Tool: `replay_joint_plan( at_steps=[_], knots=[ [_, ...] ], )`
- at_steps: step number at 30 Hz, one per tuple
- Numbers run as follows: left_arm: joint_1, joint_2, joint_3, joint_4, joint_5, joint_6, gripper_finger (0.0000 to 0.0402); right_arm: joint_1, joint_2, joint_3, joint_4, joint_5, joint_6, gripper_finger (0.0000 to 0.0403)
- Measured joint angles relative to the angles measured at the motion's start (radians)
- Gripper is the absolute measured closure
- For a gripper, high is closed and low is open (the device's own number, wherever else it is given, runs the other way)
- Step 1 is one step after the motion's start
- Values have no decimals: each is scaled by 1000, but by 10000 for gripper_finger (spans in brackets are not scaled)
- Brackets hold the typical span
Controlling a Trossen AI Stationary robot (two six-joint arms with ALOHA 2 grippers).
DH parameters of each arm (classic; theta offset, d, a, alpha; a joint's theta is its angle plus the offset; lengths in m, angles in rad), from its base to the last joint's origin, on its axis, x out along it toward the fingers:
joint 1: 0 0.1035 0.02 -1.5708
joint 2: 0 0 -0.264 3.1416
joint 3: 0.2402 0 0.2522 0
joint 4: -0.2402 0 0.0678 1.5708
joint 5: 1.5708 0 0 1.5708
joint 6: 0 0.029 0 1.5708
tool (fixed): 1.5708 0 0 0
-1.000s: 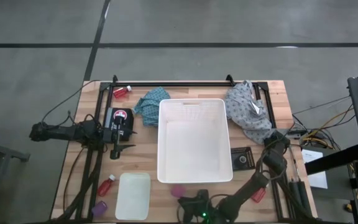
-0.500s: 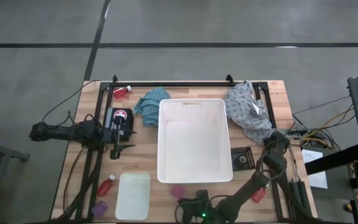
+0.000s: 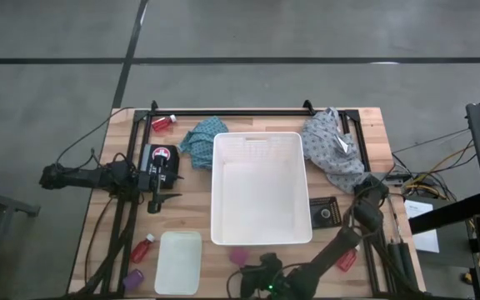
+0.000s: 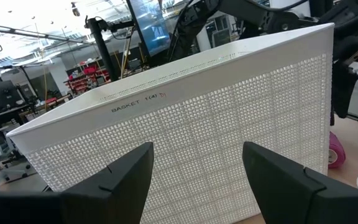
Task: Pick & place medical supplies in basket/bin
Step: Put the pink bandage into the black bin
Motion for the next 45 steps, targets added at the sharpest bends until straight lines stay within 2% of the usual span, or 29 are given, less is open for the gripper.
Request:
replay_joint_plan(
  at_steps=[8,21,36,45],
  knots=[
    [0,0,0,0,0,0,149,-8,0,0,-3,-1,-3,295],
    [0,0,0,0,0,0,149,-6,8,0,-25,-23,-5,261],
    [0,0,0,0,0,0,149,-16,42,2,-9,31,5,257],
    [0,0,0,0,0,0,148,-32,42,2,16,33,-31,274]
  ],
)
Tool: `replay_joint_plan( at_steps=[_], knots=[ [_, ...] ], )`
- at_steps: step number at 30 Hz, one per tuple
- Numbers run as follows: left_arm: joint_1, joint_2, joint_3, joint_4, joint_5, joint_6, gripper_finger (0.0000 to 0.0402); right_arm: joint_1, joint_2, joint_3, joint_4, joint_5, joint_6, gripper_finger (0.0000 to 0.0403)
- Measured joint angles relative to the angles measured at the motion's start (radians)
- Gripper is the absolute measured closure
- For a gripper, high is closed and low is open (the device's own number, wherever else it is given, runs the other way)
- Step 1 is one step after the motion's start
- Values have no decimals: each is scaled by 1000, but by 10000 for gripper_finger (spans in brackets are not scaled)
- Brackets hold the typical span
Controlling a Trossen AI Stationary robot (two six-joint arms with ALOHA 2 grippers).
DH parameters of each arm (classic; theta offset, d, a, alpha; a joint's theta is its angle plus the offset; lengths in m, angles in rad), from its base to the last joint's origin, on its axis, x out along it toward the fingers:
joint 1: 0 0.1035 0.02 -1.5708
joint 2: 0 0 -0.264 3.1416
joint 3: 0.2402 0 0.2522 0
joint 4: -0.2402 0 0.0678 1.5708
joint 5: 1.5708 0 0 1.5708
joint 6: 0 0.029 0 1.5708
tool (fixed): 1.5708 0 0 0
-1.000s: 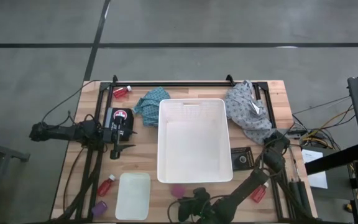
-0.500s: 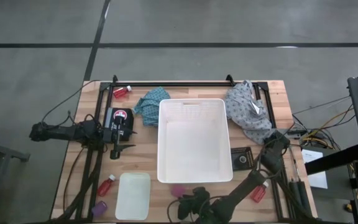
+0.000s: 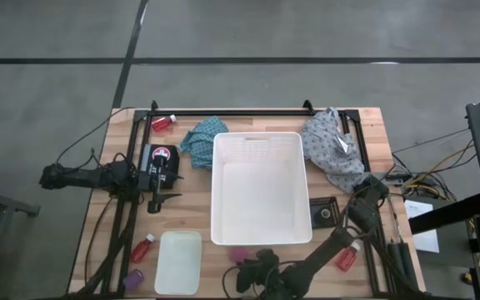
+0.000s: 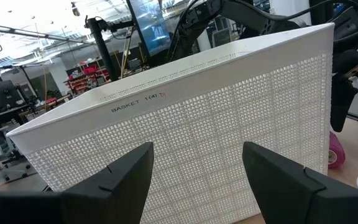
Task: Pick & place medical supplies in basket/bin
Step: Put the pink bandage into the black bin
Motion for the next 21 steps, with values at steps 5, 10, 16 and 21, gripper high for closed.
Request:
replay_joint_plan(
  at_steps=[5,10,16,21],
  knots=[
    [0,0,0,0,0,0,148,-3,0,0,0,-12,-1,294],
    [0,0,0,0,0,0,148,-3,0,0,-1,-16,-1,324],
    [0,0,0,0,0,0,148,-2,0,0,0,-34,-1,360],
    [0,0,0,0,0,0,148,0,0,0,0,-34,-2,373]
  ],
)
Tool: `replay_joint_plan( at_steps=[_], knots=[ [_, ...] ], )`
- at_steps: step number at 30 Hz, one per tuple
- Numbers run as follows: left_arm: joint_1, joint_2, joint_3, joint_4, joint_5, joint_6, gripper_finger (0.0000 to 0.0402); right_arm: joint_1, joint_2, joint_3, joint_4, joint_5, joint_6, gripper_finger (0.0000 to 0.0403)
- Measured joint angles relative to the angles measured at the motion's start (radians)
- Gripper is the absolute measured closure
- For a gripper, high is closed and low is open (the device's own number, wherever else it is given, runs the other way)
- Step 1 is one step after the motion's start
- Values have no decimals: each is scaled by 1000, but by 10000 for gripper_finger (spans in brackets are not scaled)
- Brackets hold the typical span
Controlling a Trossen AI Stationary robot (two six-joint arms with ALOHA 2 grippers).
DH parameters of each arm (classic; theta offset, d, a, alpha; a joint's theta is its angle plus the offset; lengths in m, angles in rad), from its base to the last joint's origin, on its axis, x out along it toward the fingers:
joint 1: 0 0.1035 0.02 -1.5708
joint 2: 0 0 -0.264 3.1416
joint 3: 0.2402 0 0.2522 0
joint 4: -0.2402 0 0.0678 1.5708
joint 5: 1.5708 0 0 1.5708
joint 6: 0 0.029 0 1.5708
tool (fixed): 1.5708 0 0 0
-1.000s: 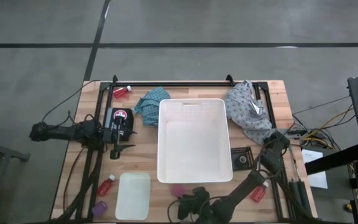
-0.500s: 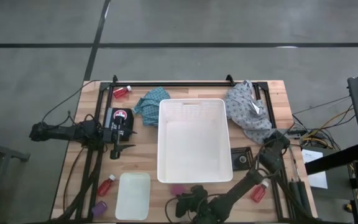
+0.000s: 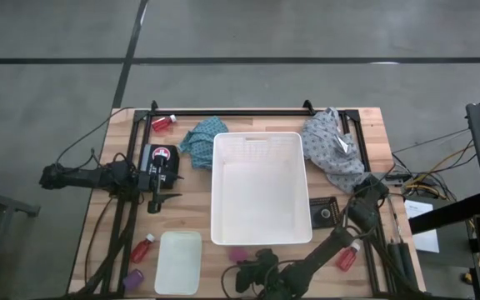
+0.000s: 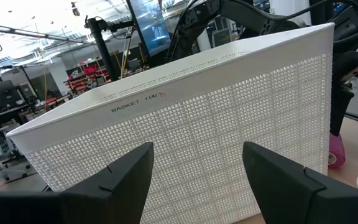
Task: Pick & place medical supplies in basket/bin
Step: Put the pink bandage into the black bin
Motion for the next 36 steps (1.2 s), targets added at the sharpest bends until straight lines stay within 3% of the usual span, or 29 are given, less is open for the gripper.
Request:
replay_joint_plan(
  at_steps=[20,26,36],
  knots=[
    [0,0,0,0,0,0,148,136,-12,5,-27,28,4,376],
    [0,0,0,0,0,0,148,202,-38,6,-133,78,8,376],
    [0,0,0,0,0,0,148,329,-88,7,-430,82,148,376]
  ],
)
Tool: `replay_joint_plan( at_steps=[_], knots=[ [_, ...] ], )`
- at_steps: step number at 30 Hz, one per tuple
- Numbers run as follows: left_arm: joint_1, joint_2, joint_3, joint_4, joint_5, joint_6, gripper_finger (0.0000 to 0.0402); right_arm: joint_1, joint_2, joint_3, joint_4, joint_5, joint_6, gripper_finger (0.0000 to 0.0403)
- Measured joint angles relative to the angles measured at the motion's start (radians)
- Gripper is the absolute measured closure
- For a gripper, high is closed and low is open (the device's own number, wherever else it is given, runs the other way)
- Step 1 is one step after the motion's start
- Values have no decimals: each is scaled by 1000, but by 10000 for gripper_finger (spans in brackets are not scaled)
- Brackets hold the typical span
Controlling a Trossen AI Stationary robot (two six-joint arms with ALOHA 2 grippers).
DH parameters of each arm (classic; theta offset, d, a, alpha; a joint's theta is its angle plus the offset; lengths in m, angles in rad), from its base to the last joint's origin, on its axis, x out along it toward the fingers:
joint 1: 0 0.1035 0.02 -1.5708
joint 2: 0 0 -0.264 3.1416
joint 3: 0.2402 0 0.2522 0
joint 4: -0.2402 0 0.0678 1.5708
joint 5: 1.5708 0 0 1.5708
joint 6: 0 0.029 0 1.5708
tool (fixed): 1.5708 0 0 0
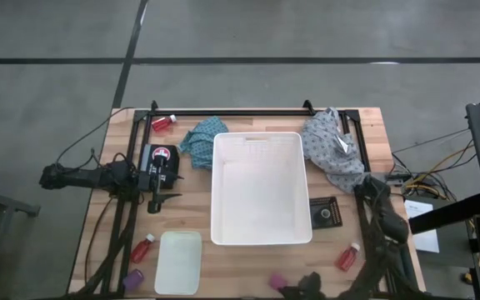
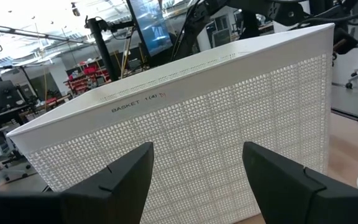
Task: Pick & place medical supplies in basket/bin
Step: Put the pink bandage into the black bin
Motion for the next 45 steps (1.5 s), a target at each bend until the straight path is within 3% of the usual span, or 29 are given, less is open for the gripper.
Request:
replay_joint_plan(
  at_steps=[12,22,36,45],
  knots=[
    [0,0,0,0,0,0,148,107,-104,0,-36,-18,-40,376],
    [0,0,0,0,0,0,149,80,-246,0,-76,-286,-44,376],
    [0,0,0,0,0,0,149,89,-470,0,-691,-362,17,376],
    [0,0,0,0,0,0,149,32,-614,-141,-690,-540,-211,376]
  ],
)
